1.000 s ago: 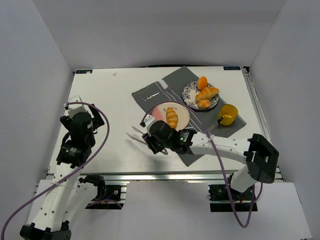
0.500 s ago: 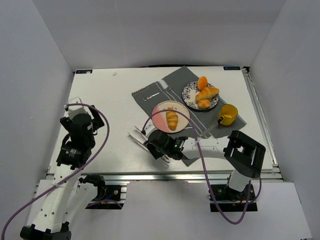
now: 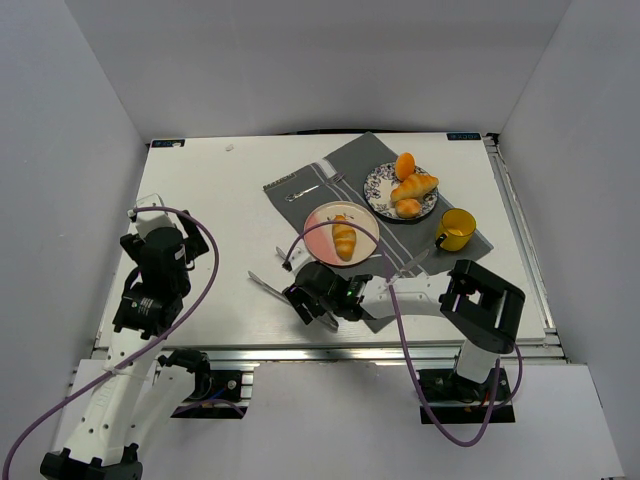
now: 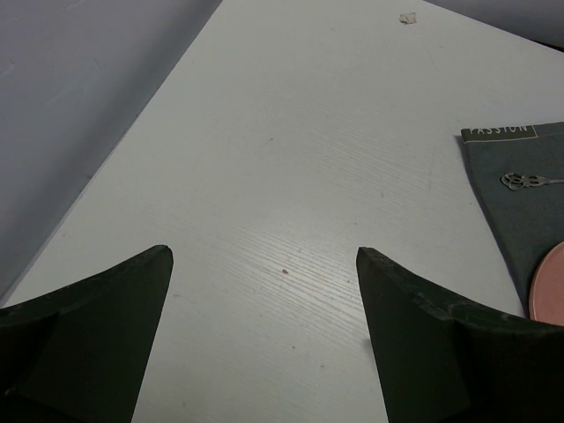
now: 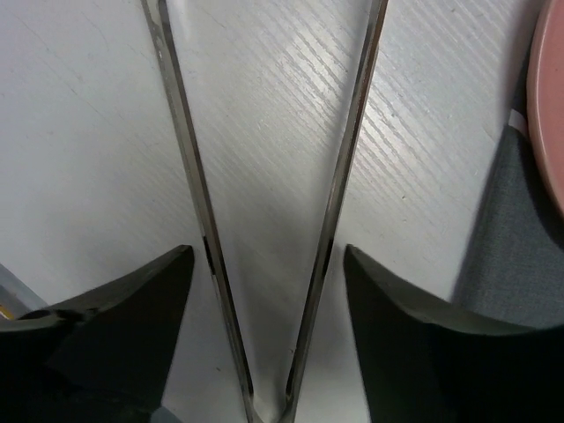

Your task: Place the bread

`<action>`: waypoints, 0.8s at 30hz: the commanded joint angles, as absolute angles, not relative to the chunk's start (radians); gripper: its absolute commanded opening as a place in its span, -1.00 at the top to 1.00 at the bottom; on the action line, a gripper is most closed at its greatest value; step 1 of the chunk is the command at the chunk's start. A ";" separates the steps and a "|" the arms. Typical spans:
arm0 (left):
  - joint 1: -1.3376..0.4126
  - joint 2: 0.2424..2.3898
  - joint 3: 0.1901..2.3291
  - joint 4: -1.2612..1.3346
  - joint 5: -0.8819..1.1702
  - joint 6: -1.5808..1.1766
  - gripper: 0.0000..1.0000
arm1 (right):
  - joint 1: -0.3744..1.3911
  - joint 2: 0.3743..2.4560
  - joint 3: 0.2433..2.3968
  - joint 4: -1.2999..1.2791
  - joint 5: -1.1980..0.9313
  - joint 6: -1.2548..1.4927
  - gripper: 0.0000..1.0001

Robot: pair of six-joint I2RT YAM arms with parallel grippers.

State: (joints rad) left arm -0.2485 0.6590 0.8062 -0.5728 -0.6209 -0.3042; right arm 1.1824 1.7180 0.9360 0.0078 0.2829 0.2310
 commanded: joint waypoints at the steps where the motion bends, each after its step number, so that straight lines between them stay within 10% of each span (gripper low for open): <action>1: -0.252 0.657 0.801 -0.574 -0.630 -0.304 -0.93 | 1.186 1.701 0.951 0.038 0.304 0.236 -0.58; 24: -0.252 0.673 0.785 -0.557 -0.621 -0.324 -0.93 | 0.907 1.016 1.043 -0.218 0.416 0.377 -0.79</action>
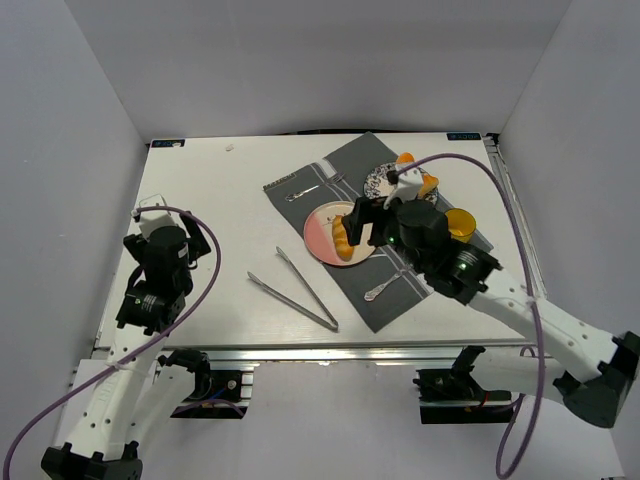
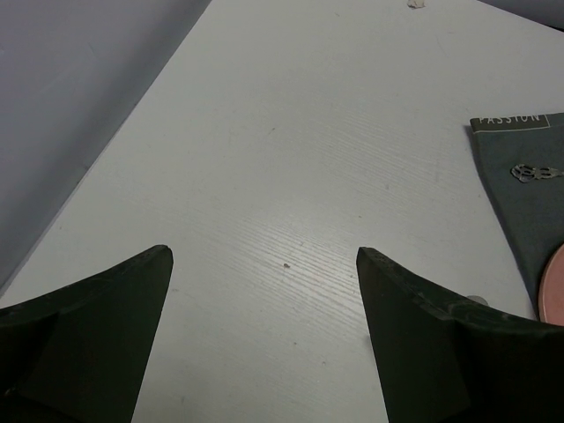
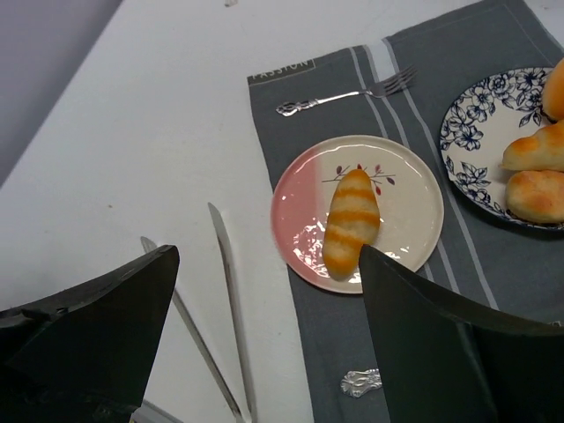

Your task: Place the bread

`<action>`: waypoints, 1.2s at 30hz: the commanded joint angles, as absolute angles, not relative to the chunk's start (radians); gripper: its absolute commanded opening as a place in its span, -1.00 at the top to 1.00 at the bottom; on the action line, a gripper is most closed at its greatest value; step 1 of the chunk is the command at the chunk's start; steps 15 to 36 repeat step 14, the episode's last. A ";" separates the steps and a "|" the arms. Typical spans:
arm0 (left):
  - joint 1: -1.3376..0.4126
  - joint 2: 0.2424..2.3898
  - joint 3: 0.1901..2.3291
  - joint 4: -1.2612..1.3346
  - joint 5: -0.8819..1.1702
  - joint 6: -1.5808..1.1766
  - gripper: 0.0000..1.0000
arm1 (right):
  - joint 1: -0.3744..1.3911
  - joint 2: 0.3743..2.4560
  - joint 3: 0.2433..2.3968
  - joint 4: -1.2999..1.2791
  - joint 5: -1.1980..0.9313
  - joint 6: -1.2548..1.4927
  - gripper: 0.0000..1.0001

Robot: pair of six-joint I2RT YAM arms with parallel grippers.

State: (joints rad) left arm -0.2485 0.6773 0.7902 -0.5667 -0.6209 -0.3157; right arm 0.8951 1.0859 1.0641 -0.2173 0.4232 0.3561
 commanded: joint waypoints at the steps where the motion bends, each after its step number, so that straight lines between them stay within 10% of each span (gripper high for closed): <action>1: -0.252 0.678 0.787 -0.560 -0.623 -0.324 -0.93 | 0.907 1.002 1.039 -0.222 0.452 0.374 -0.79; 36: -0.252 0.657 0.793 -0.575 -0.618 -0.331 -0.93 | 0.902 1.015 1.054 -0.314 0.551 0.384 -0.79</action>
